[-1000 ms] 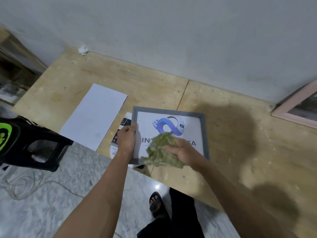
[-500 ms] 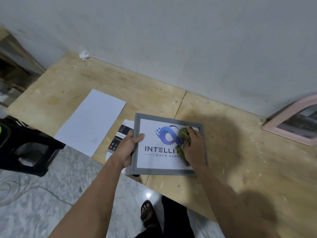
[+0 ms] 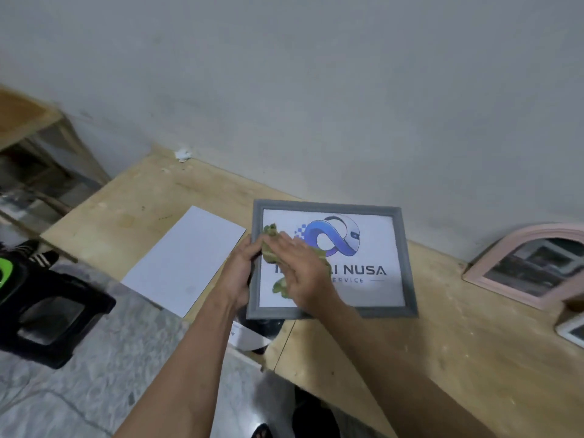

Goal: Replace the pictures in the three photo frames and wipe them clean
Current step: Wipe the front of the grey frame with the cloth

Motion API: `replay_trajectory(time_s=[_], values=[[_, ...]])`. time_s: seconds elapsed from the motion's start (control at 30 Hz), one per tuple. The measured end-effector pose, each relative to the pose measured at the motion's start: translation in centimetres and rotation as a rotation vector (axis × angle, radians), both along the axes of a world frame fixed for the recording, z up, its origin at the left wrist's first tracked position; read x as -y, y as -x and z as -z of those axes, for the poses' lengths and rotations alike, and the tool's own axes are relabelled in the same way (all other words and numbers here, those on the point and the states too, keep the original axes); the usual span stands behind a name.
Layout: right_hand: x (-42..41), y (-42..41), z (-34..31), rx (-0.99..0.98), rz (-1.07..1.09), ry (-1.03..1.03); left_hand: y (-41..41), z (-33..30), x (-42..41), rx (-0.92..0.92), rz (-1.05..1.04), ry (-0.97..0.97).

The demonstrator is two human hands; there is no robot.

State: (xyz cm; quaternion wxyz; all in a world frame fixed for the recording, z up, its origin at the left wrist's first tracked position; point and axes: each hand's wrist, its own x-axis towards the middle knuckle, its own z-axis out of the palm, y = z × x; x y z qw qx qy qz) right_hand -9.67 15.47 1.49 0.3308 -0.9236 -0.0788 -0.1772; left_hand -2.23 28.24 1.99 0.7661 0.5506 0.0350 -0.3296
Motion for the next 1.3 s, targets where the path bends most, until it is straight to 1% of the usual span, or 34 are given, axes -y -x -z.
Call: replay_trajectory(time_s=[0.07, 0.1, 0.13, 0.17, 0.2, 0.23, 0.27, 0.3, 0.33, 0.37, 0.4, 0.43, 0.47, 0.57, 0.63, 0.67, 0.73, 0.83, 0.9, 0.93, 0.97, 1.0, 1.03, 1.07, 1.13, 1.17, 1.2, 1.23, 1.3], values=[[-0.7, 1.4, -1.5, -0.029, -0.127, 0.147, 0.0, -1.0, -0.7, -0.039, -0.056, 0.072], [-0.8, 2.2, -2.5, -0.039, -0.211, 0.229, 0.1, -1.7, -1.1, -0.037, -0.077, 0.098], [-0.6, 3.0, -3.2, -0.064, -0.284, 0.267, 0.0, -2.2, -1.3, -0.018, -0.09, 0.109], [-0.4, 3.8, -4.3, -0.117, -0.328, 0.267, 0.0, -3.2, -1.6, 0.019, -0.094, 0.124], [-0.3, 4.6, -5.7, -0.195, -0.349, 0.22, -0.1, -4.0, -1.7, 0.053, -0.094, 0.131], [-0.1, 5.1, -7.3, -0.264, -0.33, 0.158, -0.2, -4.8, -1.8, 0.067, -0.093, 0.144], [0.1, 5.2, -9.2, -0.288, -0.285, 0.09, -0.2, -5.9, -2.1, 0.084, -0.09, 0.159], [0.2, 4.7, -11.0, -0.268, -0.21, 0.014, -0.2, -6.8, -2.3, 0.102, -0.084, 0.173], [0.4, 3.6, -13.1, -0.185, -0.119, -0.05, -0.2, -7.8, -2.5, 0.13, -0.071, 0.184], [0.8, 2.2, -14.9, -0.059, -0.032, -0.086, -0.1, -8.8, -2.5, 0.159, -0.055, 0.191], [1.0, 0.3, -16.1, 0.045, 0.054, -0.09, -0.1, -9.6, -2.4, 0.18, -0.041, 0.195], [0.7, -1.4, -17.4, 0.107, 0.111, -0.073, 0.0, -10.6, -2.4, 0.2, -0.031, 0.207], [0.0, -2.7, -18.1, 0.12, 0.129, -0.048, -0.1, -11.5, -2.3, 0.214, -0.033, 0.231], [-3.6, -3.7, -17.8, 0.106, 0.014, 0.073, -0.7, -13.9, -3.3, 0.25, -0.126, 0.336], [-5.5, -2.6, -17.3, 0.075, -0.091, 0.044, -1.0, -14.9, -4.9, 0.257, -0.194, 0.377], [-5.9, -2.1, -17.0, 0.075, -0.142, 0.034, -1.0, -15.3, -5.8, 0.268, -0.21, 0.369], [-6.5, -0.9, -16.6, 0.068, -0.227, 0.098, -1.0, -16.0, -7.1, 0.306, -0.219, 0.309], [-7.0, 1.4, -16.1, -0.061, -0.311, 0.125, -1.4, -17.0, -8.4, 0.415, -0.285, 0.172], [-6.3, 2.7, -16.3, -0.175, -0.332, 0.079, -1.6, -17.7, -9.0, 0.455, -0.307, 0.118], [-5.6, 3.1, -17.0, -0.245, -0.323, 0.017, -1.7, -18.0, -9.4, 0.472, -0.307, 0.102], [-4.8, 3.4, -17.9, -0.289, -0.297, -0.046, -1.7, -18.2, -9.8, 0.487, -0.304, 0.093], [-4.1, 3.4, -19.1, -0.289, -0.26, -0.107, -1.7, -18.4, -10.1, 0.502, -0.3, 0.082], [-3.4, 3.2, -20.5, -0.22, -0.21, -0.153, -1.7, -18.6, -10.4, 0.511, -0.295, 0.072], [-2.9, 2.8, -22.1, -0.101, -0.14, -0.202, -1.6, -18.8, -10.5, 0.519, -0.29, 0.063], [-2.1, 1.0, -25.4, 0.19, -0.011, -0.25, -1.3, -19.2, -10.3, 0.532, -0.269, 0.063], [-1.9, -0.2, -26.7, 0.296, 0.023, -0.218, -1.0, -19.5, -9.9, 0.541, -0.253, 0.076], [-2.0, -1.3, -27.5, 0.355, 0.043, -0.155, -0.7, -19.7, -9.5, 0.552, -0.238, 0.088], [-2.4, -2.2, -27.5, 0.382, 0.05, -0.058, -0.5, -20.0, -9.1, 0.563, -0.223, 0.102], [-3.5, -3.1, -25.6, 0.372, 0.015, 0.143, -0.3, -20.5, -8.8, 0.572, -0.23, 0.126]])
